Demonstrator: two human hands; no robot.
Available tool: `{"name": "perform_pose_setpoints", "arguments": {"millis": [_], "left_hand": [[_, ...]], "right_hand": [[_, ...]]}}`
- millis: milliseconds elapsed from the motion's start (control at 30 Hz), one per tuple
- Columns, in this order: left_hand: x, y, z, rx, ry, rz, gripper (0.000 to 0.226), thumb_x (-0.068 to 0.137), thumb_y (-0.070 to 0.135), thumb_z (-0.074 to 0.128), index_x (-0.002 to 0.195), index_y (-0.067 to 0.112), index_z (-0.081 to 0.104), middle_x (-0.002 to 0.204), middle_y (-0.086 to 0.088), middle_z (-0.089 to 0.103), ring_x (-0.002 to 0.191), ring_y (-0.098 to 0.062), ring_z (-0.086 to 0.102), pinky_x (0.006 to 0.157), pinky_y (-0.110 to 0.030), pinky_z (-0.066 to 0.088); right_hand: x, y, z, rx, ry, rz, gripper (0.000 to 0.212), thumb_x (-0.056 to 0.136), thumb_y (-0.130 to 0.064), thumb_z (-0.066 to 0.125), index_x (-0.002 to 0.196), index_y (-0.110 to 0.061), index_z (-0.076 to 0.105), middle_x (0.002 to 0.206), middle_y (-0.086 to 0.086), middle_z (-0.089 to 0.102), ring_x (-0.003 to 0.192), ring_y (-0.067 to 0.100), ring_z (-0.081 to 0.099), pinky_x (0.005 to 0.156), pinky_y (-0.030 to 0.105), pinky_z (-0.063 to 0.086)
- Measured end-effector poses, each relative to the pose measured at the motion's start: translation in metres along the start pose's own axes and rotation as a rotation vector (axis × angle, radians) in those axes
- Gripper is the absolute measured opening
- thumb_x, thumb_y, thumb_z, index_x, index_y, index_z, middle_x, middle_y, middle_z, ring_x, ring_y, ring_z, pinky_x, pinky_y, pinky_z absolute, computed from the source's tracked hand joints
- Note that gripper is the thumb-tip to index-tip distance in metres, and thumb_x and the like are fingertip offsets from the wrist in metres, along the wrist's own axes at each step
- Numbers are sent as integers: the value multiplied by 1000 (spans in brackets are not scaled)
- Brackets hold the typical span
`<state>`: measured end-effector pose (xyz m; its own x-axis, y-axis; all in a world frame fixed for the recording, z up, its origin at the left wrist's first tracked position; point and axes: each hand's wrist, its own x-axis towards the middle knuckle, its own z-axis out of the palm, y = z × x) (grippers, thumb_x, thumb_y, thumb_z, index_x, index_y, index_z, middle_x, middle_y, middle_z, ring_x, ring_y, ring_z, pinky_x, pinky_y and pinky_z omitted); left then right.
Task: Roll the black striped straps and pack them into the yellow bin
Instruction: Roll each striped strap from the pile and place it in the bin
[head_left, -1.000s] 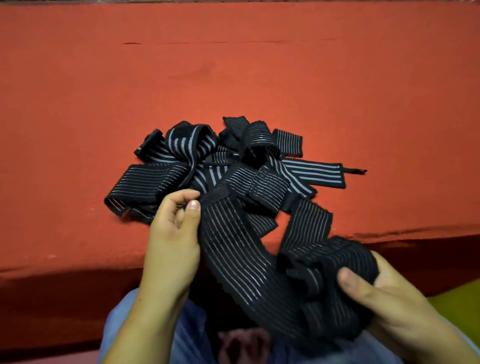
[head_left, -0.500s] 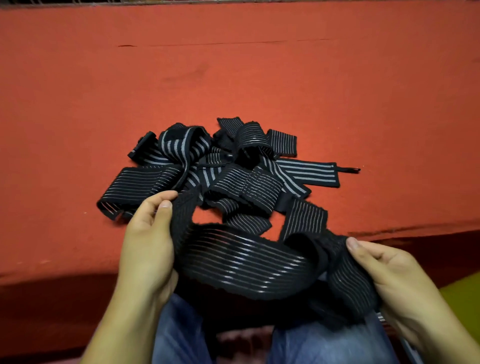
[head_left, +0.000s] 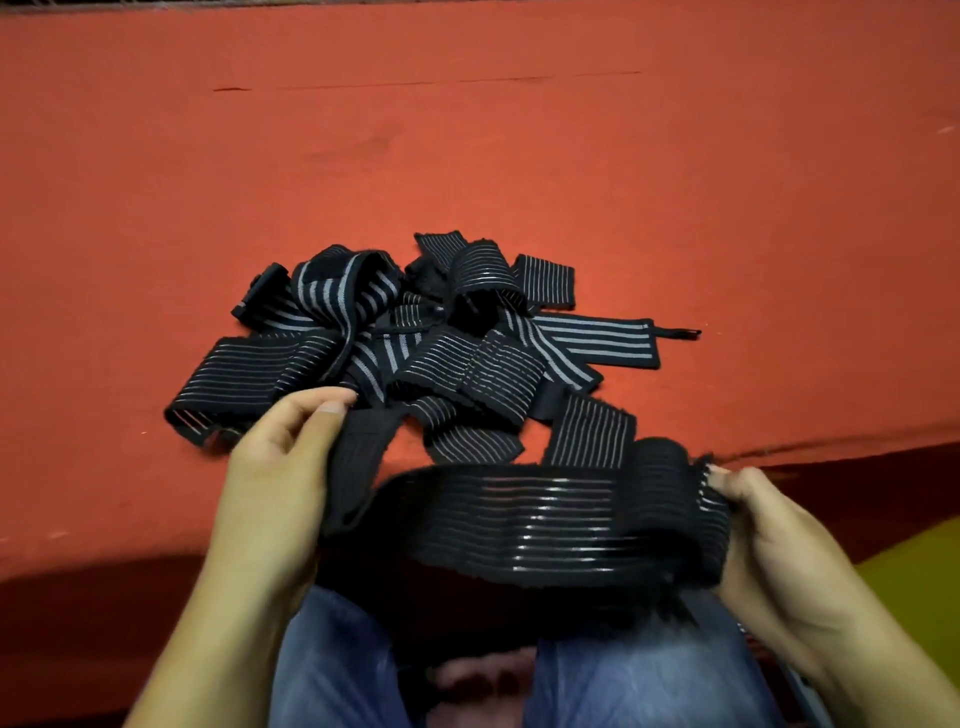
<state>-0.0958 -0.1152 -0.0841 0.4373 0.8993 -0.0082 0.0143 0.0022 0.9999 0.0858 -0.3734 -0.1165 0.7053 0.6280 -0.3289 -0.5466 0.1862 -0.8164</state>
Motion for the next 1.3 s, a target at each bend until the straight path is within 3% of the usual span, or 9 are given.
{"name": "perform_pose_setpoints", "arguments": {"millis": [100,267,367,467,600,700,1033,1167,1300], "left_hand": [[-11,0,17,27,-103,50,15,101,15,60,98,20,74,84,9,74,77,-4,61,68,-19,49],[-27,5,36,77,-342,152,9,98,26,68,106,23,72,88,14,73,82,1,64,76,-16,48],[-40,7,45,168,-691,58,26,93,39,69,119,33,68,103,13,76,94,-2,70,83,-17,52],[-47,6,50,308,-826,82,18,99,37,67,114,31,71,103,14,77,95,-1,71,84,-23,53],[-49,4,53,270,-754,87,19,98,37,66,86,22,70,71,14,66,66,-1,58,65,-22,44],[-50,4,54,295,-740,94,31,93,50,65,82,21,65,69,8,64,65,-5,57,66,-31,46],[-47,-5,57,347,-451,117,37,96,27,65,68,8,50,56,-2,48,53,-5,43,55,-25,37],[-29,-18,43,420,-274,127,39,96,24,66,66,10,47,50,11,43,49,-4,37,51,-23,33],[-18,-16,31,351,-299,80,39,97,29,67,65,14,51,52,12,45,50,-4,39,49,-20,32]], "right_hand": [[-4,4,17,-87,-87,-5,34,89,-23,70,105,6,74,107,27,74,91,30,71,77,34,63],[-6,6,24,-403,-155,-73,65,65,-51,92,103,-2,72,103,26,74,90,26,69,79,33,57],[-8,5,34,-386,-204,-105,52,83,-30,85,108,8,60,106,33,69,90,26,68,78,33,58],[-11,4,44,-403,-229,-157,27,89,-9,74,107,6,61,101,21,73,88,21,71,74,27,58],[-15,2,52,-461,-238,-177,10,85,-11,74,95,-15,73,99,15,78,89,20,74,79,30,60],[-18,4,57,-580,-225,-269,15,83,-10,77,88,-25,76,90,5,78,85,10,72,76,21,55],[-24,3,56,-752,-194,-439,11,73,-19,81,76,-29,79,80,-1,78,76,5,72,72,16,53],[-28,-8,44,-618,-80,-496,17,72,-16,73,78,-32,76,80,-9,76,75,0,69,74,11,51],[-10,-17,23,-378,124,-340,13,93,-19,64,101,-14,72,77,4,75,60,10,68,52,18,54]]}}
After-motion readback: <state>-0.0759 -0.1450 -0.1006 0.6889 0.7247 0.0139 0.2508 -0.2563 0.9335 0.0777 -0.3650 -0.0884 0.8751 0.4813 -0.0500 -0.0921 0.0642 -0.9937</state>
